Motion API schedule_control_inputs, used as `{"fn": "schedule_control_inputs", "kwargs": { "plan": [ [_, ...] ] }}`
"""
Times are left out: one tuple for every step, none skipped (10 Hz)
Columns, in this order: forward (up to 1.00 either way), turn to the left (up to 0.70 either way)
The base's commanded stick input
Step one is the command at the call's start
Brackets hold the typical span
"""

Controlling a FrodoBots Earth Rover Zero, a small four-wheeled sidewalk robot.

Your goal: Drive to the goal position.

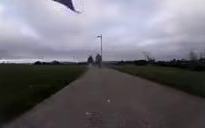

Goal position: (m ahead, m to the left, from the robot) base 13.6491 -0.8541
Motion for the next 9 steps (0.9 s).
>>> {"fn": "schedule_control_inputs", "kwargs": {
  "plan": [
    [0.85,0.00],
    [0.85,0.00],
    [0.85,0.00],
    [0.85,0.00],
    [0.85,0.00],
    [0.85,0.00],
    [0.85,0.00],
    [0.85,0.00],
    [0.85,0.00]
  ]
}}
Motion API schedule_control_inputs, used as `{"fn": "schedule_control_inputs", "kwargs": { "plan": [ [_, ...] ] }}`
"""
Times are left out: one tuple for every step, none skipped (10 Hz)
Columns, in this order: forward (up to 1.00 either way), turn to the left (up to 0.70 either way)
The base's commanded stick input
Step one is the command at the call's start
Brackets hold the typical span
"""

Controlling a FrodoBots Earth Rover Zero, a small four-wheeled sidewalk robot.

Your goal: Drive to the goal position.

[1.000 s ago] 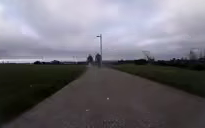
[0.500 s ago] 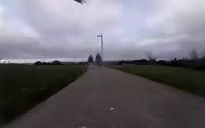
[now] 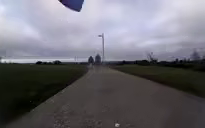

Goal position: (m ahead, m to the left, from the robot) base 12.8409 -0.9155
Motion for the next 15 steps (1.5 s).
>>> {"fn": "schedule_control_inputs", "kwargs": {
  "plan": [
    [0.85,0.00],
    [0.85,0.00],
    [0.85,-0.04],
    [0.85,-0.19],
    [0.85,-0.13],
    [0.85,-0.07],
    [0.85,0.00],
    [0.85,0.00],
    [0.85,0.00],
    [0.85,0.00],
    [0.85,0.00],
    [0.85,-0.16],
    [0.85,-0.24],
    [0.85,0.00],
    [0.85,0.00]
  ]
}}
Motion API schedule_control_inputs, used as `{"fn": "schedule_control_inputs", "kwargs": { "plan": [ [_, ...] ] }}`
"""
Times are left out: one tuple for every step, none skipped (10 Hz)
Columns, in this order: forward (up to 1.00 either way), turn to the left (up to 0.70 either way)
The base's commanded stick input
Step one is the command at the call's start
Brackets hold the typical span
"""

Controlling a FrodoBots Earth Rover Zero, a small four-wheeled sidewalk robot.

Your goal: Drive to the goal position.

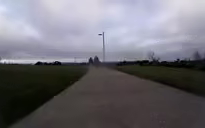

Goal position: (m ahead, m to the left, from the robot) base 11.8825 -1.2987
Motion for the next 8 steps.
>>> {"fn": "schedule_control_inputs", "kwargs": {
  "plan": [
    [0.85,0.00],
    [0.85,0.00],
    [0.85,0.00],
    [0.85,0.00],
    [0.85,0.00],
    [0.85,-0.32],
    [0.85,-0.32],
    [0.85,-0.26]
  ]
}}
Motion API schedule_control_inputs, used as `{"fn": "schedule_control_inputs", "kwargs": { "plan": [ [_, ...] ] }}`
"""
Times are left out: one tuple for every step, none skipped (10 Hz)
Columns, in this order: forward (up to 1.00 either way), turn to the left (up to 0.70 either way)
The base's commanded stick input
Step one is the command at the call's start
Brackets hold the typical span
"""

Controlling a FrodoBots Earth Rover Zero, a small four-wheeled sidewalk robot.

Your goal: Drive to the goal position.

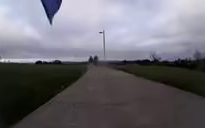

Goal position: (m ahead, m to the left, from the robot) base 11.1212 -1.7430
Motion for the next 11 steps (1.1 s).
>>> {"fn": "schedule_control_inputs", "kwargs": {
  "plan": [
    [0.85,-0.12],
    [0.85,0.00],
    [0.85,0.00],
    [0.85,0.00],
    [0.85,-0.25],
    [0.85,-0.18],
    [0.85,0.00],
    [0.85,0.00],
    [0.85,-0.30],
    [0.85,-0.26],
    [0.85,0.00]
  ]
}}
